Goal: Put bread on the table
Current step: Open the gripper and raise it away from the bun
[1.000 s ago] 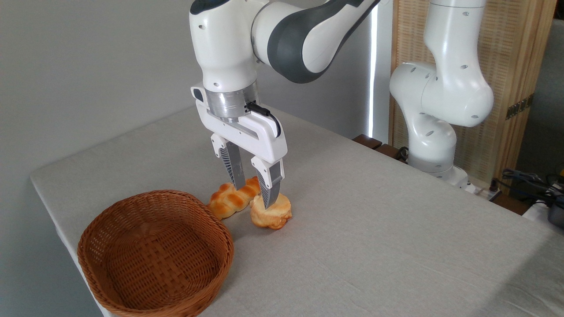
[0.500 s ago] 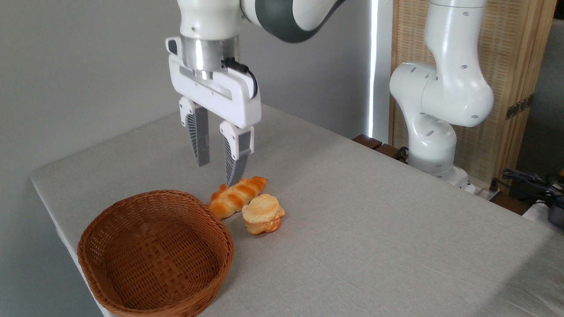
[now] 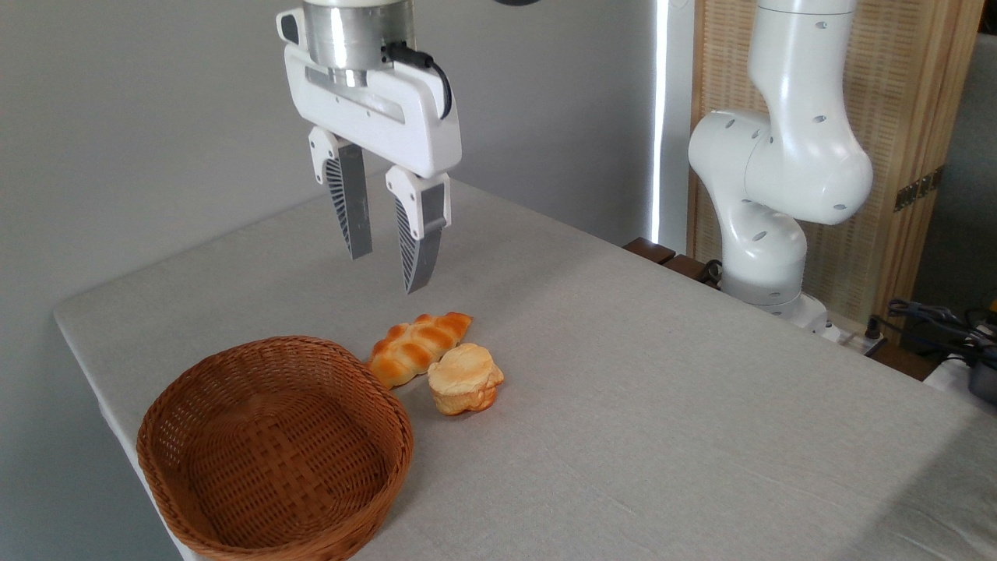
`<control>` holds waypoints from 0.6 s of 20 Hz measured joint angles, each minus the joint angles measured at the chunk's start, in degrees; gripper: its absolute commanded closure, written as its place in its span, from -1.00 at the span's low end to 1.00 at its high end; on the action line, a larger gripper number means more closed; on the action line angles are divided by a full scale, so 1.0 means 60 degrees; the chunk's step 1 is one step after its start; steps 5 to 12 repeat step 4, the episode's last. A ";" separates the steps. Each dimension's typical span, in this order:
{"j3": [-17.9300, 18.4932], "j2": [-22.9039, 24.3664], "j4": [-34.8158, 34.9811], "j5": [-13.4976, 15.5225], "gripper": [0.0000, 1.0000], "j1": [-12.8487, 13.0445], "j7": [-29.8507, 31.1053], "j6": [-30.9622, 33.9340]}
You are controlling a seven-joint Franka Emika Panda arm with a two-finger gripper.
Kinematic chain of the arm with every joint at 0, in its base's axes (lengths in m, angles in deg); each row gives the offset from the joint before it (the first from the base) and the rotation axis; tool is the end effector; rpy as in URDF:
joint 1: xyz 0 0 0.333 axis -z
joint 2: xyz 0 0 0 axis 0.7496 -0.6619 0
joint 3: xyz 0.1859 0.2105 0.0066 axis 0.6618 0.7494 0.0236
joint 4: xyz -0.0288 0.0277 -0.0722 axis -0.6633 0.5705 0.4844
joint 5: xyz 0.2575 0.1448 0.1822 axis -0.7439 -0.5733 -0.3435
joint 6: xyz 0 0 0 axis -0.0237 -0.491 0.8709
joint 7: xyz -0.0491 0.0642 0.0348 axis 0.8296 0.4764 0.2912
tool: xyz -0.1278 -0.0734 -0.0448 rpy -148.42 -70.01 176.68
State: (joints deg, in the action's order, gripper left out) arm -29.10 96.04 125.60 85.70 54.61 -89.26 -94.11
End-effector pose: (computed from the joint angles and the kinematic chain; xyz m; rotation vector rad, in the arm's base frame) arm 0.4885 -0.0640 0.5207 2.8961 -1.0511 0.1736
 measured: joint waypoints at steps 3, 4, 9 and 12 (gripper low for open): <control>0.0004 -0.0085 -0.0012 0.0000 -1.00 -0.0020 0.0000 0.0011; 0.0004 -0.0091 -0.0015 0.0000 -1.00 -0.0032 0.0000 0.0013; 0.0004 -0.0091 -0.0015 0.0000 -1.00 -0.0032 0.0000 0.0013; 0.0004 -0.0091 -0.0015 0.0000 -1.00 -0.0032 0.0000 0.0013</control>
